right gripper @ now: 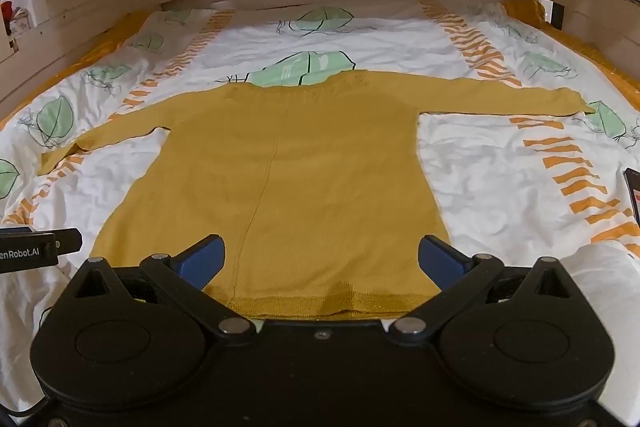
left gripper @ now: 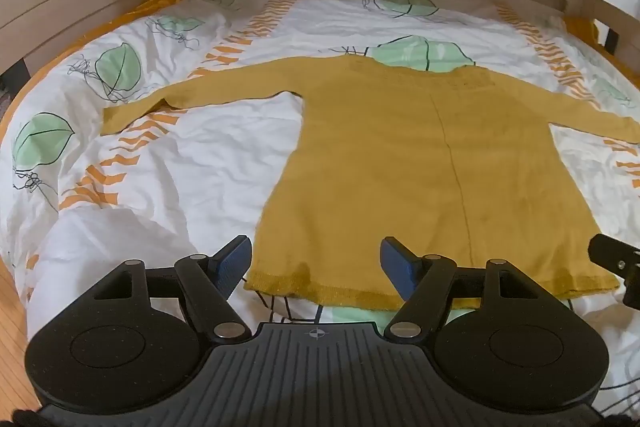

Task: Fold small clothes
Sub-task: 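Move the right tool toward the sweater sleeve nearest it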

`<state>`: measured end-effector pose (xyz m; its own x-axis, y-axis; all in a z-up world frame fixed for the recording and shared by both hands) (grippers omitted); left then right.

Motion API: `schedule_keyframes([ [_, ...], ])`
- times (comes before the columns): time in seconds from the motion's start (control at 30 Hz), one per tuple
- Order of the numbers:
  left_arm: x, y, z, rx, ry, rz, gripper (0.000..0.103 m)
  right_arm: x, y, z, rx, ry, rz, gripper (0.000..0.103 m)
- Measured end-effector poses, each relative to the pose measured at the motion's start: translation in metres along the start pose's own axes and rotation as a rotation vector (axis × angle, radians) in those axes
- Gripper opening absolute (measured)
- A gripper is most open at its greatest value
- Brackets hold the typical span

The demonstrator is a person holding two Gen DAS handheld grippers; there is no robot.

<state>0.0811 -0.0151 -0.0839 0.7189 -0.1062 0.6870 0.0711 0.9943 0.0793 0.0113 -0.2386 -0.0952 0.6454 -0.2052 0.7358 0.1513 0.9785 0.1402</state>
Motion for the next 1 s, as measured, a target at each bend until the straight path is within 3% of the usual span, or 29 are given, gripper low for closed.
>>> schedule_keyframes([
  [0.67, 0.005, -0.008, -0.023, -0.009, 0.042, -0.007, 0.07, -0.005, -0.008, -0.026, 0.007, 0.077, -0.017, 0.102],
  [1.0, 0.023, -0.016, -0.049, -0.02, 0.048, -0.023, 0.07, 0.001, -0.017, -0.057, 0.021, 0.183, -0.04, 0.102],
])
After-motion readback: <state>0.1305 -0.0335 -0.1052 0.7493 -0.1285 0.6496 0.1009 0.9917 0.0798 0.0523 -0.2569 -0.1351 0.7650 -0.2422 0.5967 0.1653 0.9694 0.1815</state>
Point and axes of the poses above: each gripper's, at about its wrist camera, not at the fingertips, and z roughly against the way its jaws point, y to its left, x to its top, the point moved 9 cm from there along -z, roughly the way its jaws point, and after that the axes turned 2 degrees about x, right-handed, at the moved point
